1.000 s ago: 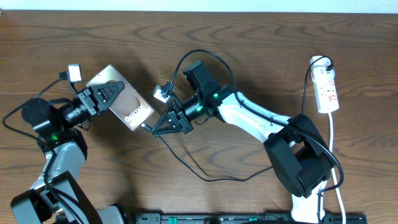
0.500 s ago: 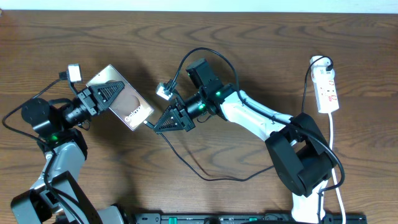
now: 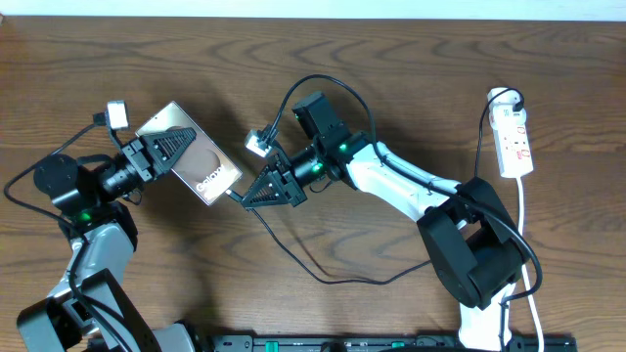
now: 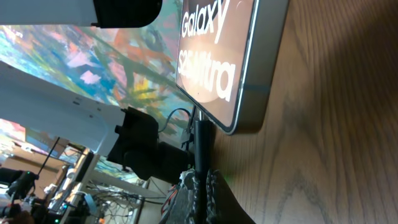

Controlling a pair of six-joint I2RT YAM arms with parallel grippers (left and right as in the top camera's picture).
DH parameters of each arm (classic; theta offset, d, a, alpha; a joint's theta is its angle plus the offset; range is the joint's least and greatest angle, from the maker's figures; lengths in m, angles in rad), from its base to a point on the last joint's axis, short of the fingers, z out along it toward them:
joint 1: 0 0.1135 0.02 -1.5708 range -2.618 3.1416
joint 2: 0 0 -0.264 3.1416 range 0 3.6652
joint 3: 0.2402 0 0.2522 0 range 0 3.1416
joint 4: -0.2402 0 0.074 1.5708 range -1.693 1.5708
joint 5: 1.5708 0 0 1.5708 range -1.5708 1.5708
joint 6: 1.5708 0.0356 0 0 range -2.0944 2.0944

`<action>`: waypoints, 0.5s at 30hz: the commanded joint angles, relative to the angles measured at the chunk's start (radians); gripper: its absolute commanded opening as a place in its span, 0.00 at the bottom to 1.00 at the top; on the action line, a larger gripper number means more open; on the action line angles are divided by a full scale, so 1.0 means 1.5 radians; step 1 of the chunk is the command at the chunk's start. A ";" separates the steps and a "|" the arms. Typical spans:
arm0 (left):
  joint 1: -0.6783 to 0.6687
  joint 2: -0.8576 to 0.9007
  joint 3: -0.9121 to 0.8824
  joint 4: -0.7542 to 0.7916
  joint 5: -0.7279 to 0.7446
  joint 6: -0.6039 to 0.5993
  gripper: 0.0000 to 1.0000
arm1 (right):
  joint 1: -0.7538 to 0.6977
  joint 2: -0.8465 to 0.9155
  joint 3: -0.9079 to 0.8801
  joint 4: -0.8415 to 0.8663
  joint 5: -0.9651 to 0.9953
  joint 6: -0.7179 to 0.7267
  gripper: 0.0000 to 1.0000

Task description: Plug charger to phone and switch on socket

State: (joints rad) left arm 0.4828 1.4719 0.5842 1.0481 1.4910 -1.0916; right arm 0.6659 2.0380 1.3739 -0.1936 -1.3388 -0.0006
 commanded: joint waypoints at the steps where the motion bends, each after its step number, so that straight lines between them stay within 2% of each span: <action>1: 0.002 -0.004 0.006 0.006 0.014 0.011 0.08 | 0.000 -0.005 0.001 0.008 -0.005 0.024 0.01; 15: 0.002 -0.004 0.006 0.006 0.031 0.011 0.08 | 0.001 -0.005 0.001 0.040 0.003 0.060 0.01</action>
State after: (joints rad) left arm 0.4866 1.4719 0.5842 1.0485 1.4902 -1.0916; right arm 0.6662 2.0380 1.3727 -0.1455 -1.3350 0.0692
